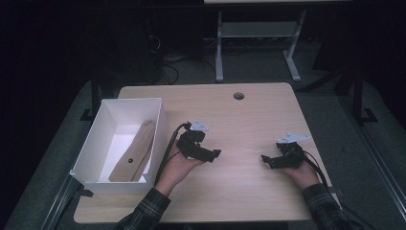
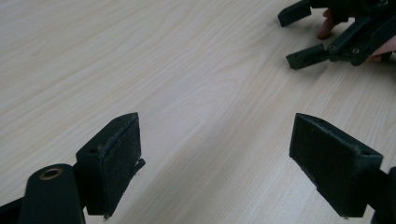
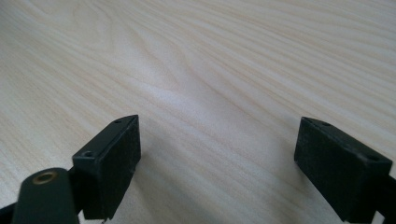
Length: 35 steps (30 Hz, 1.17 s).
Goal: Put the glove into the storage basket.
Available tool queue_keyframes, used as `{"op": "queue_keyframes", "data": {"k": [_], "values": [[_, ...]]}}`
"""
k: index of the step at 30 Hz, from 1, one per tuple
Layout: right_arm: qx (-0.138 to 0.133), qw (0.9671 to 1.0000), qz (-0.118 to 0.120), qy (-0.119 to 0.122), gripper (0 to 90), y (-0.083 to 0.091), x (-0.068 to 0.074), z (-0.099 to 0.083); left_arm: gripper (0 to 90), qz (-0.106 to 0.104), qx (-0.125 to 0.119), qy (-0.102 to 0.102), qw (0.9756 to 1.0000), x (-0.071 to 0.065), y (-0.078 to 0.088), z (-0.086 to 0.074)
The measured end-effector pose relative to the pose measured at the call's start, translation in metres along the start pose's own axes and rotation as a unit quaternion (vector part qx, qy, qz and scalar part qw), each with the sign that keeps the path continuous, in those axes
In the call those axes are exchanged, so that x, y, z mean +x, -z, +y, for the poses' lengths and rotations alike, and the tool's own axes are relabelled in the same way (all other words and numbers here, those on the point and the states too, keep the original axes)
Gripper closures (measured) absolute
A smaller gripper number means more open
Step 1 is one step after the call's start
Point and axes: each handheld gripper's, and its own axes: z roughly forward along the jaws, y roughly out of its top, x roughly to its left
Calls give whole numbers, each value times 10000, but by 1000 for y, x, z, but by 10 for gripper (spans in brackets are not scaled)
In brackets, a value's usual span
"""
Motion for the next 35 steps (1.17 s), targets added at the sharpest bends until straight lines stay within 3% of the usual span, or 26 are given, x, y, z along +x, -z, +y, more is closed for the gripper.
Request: {"op": "queue_keyframes", "data": {"k": [8, 17, 20, 23, 25, 28, 35], "values": [[-1, 10000, 0, 3, 142, 0, 0, 0, 161, 102, 222, -301, 9992, -5, -30, -26], [22, 10000, 19, 34, 142, 0, 0, 0, 160, 98, 290, -275, 9992, -2, -49, -49], [19, 10000, 20, 40, 142, 0, 0, 0, 160, 164, 339, -381, 9986, -3, -54, -54], [-2, 10000, 36, 41, 141, 0, 1, 0, 151, 251, 248, -560, 9978, -5, -56, -57], [0, 10000, 38, 37, 141, 0, 1, 0, 145, 152, 99, -643, 9978, -3, -57, -60], [2, 10000, 38, 37, 141, 0, 1, 0, 130, 118, -2, -650, 9978, -2, -57, -62], [9, 10000, 45, 43, 141, 0, 1, 0, 129, 113, 11, -660, 9978, -2, -57, -62]]}}
